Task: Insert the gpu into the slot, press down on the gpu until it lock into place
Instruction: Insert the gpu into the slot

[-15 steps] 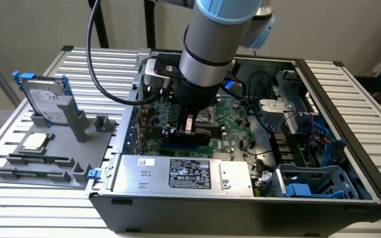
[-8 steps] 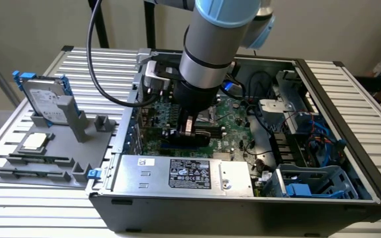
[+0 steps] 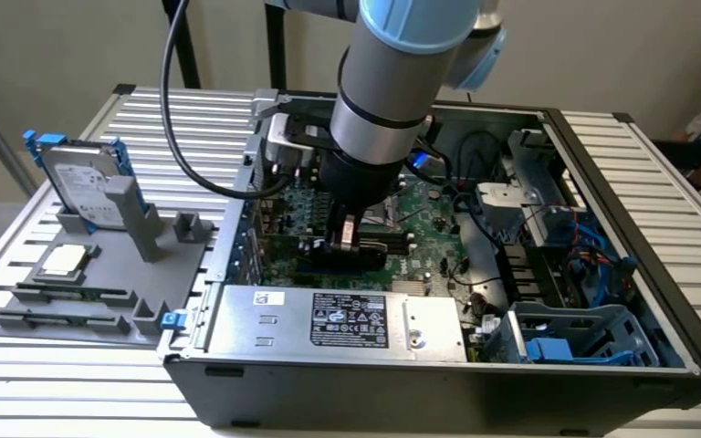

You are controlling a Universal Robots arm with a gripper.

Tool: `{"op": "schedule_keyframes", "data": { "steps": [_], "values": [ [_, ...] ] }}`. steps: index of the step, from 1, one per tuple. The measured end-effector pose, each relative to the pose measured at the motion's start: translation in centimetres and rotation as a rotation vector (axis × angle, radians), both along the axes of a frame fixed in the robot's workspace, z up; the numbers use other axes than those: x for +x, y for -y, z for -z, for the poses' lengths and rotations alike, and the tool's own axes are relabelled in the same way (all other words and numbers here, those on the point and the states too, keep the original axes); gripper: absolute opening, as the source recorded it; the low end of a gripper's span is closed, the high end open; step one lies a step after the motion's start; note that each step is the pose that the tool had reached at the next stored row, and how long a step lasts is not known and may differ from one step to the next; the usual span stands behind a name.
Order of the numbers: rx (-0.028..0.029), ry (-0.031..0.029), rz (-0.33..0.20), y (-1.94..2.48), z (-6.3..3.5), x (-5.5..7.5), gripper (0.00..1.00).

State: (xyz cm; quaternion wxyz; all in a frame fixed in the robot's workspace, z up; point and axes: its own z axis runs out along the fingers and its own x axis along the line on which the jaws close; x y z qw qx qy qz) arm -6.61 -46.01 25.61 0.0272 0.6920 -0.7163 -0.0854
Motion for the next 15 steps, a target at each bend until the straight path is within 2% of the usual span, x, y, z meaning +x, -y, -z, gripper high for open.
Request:
{"op": "schedule_keyframes", "data": {
  "steps": [6, 15],
  "values": [
    [0.0001, -0.0038, 0.000, 0.00, 0.26, 0.00, 0.26],
    [0.0000, -0.0036, 0.000, 0.00, 0.52, 0.01, 0.26]
  ]
}}
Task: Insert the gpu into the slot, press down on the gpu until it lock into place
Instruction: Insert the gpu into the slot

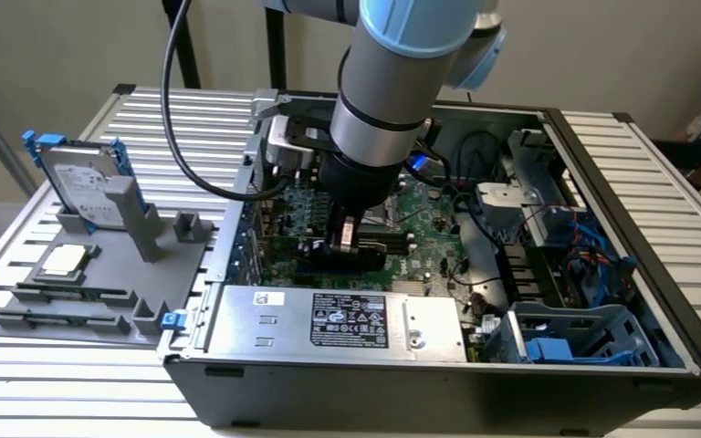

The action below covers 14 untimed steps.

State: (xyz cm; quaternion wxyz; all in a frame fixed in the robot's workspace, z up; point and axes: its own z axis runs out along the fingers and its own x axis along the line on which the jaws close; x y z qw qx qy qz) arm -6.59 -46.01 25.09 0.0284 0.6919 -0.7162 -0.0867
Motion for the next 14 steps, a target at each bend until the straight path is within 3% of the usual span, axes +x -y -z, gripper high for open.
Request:
{"op": "schedule_keyframes", "data": {
  "steps": [9, 14],
  "values": [
    [0.0003, -0.0003, 0.000, 0.00, 0.01, 0.00, 0.26],
    [0.0002, -0.0064, 0.000, 0.00, 0.02, 0.01, 0.26]
  ]
}}
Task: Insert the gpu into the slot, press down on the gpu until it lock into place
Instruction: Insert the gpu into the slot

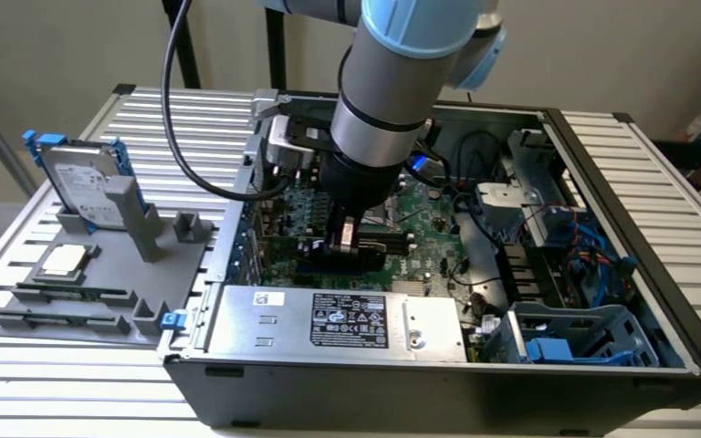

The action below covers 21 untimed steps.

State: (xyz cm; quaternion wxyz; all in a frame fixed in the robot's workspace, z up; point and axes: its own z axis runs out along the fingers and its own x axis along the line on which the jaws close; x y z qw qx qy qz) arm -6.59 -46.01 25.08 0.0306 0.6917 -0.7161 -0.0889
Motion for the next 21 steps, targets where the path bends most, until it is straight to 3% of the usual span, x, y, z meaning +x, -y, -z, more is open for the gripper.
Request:
{"op": "schedule_keyframes", "data": {
  "steps": [16, 18, 21],
  "values": [
    [0.0001, -0.0011, 0.000, 0.00, 0.00, -0.01, 0.26],
    [0.0035, 0.0002, 0.000, -0.03, 0.12, -0.01, 0.27],
    [0.0001, -0.0011, 0.000, 0.00, -0.03, -0.01, 0.33]
  ]
}}
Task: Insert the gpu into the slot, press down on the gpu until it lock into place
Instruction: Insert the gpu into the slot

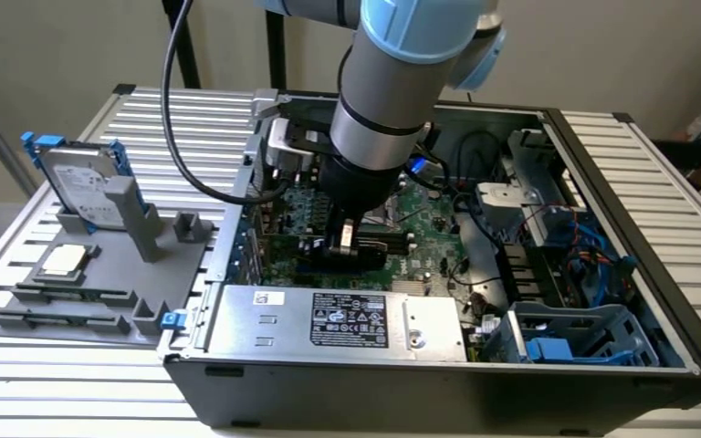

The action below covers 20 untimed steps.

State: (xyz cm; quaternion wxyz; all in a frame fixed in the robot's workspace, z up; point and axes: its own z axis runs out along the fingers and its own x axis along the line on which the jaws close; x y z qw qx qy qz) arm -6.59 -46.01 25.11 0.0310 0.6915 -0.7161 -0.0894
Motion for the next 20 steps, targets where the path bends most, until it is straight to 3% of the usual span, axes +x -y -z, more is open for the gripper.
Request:
{"op": "schedule_keyframes", "data": {
  "steps": [10, 16, 20],
  "values": [
    [0.0002, 0.0005, 0.000, 0.00, -1.37, 0.0, 0.33],
    [0.0002, 0.0133, 0.000, 0.00, -1.21, 0.0, 0.33],
    [0.0000, 0.0141, 0.000, 0.00, -0.95, -0.1, 0.33]
  ]
}}
